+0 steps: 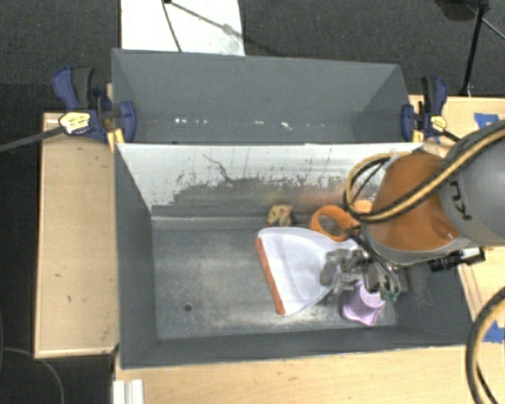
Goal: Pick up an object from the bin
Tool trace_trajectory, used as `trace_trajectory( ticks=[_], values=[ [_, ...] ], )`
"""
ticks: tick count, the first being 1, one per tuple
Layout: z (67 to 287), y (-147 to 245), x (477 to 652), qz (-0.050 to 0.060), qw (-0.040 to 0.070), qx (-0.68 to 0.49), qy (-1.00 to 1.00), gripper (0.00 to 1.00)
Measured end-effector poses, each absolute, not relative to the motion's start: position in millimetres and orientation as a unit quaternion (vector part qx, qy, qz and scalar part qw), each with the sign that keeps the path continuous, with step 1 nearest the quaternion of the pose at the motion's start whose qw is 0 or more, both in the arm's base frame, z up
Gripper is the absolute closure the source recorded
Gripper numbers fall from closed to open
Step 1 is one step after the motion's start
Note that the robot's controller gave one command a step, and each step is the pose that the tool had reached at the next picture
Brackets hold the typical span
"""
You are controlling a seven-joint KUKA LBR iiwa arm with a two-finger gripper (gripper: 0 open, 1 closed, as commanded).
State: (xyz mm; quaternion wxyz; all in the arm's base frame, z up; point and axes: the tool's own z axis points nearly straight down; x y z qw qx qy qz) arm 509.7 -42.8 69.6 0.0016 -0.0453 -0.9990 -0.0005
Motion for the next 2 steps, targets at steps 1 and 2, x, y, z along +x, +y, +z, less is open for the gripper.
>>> trace_trajectory(
  ticks=[1,2],
  values=[
    [70,-43,509.8,0.000,0.002,-0.045,-0.999,1.00],
    [269,-54,495.7,0.000,0.001,-0.002,-1.000,1.00]
  ],
)
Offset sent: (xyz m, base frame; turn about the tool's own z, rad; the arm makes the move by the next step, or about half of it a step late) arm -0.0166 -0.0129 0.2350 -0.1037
